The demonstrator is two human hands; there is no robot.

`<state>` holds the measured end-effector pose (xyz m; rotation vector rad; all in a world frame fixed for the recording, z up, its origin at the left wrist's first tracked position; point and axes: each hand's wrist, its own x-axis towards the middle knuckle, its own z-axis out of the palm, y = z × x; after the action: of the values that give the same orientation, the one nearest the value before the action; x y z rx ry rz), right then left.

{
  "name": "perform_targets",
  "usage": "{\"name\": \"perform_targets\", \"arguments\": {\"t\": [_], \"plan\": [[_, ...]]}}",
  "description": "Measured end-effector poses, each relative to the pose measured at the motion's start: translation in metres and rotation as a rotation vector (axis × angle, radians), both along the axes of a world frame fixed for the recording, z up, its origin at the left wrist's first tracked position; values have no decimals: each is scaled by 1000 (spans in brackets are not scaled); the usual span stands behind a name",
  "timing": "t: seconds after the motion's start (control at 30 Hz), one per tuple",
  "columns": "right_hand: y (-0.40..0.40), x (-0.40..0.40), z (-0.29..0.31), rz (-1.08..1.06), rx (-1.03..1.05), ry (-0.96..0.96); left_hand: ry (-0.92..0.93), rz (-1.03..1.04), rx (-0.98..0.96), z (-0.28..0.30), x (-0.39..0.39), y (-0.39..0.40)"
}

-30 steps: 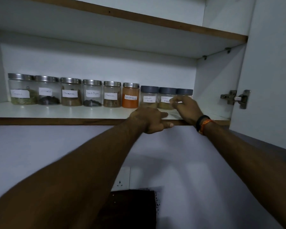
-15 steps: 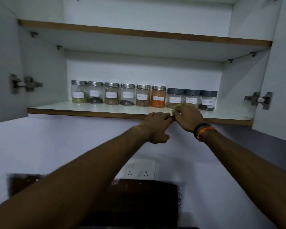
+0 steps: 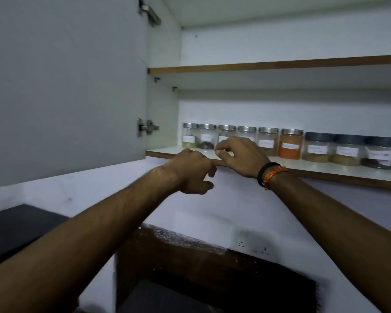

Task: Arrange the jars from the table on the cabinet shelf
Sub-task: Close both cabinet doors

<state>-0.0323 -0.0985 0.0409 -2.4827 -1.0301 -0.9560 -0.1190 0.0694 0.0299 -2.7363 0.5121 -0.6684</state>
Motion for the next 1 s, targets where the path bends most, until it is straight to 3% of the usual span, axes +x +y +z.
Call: {"name": "perform_targets", "arguments": {"t": [0.43, 0.57, 0.7, 0.8, 0.87, 0.93, 1.0], "plan": [[184, -77, 42, 422, -3, -165, -243, 378, -5, 31, -125, 145], [225, -106, 57, 521, 6, -231, -414, 442, 12, 28, -161, 183], [258, -137, 72, 603, 7, -329, -707, 456, 3, 21, -193, 213], [276, -159, 87, 631, -28, -431, -940, 460, -169, 13, -209, 235], [287, -173, 99, 632, -58, -505, -1014, 501, -405, 6, -216, 250], [298, -184, 111, 638, -76, -571, -990, 517, -720, 0, -215, 265], [307, -193, 121, 635, -90, -624, -850, 486, -1062, -3, -213, 277]]}}
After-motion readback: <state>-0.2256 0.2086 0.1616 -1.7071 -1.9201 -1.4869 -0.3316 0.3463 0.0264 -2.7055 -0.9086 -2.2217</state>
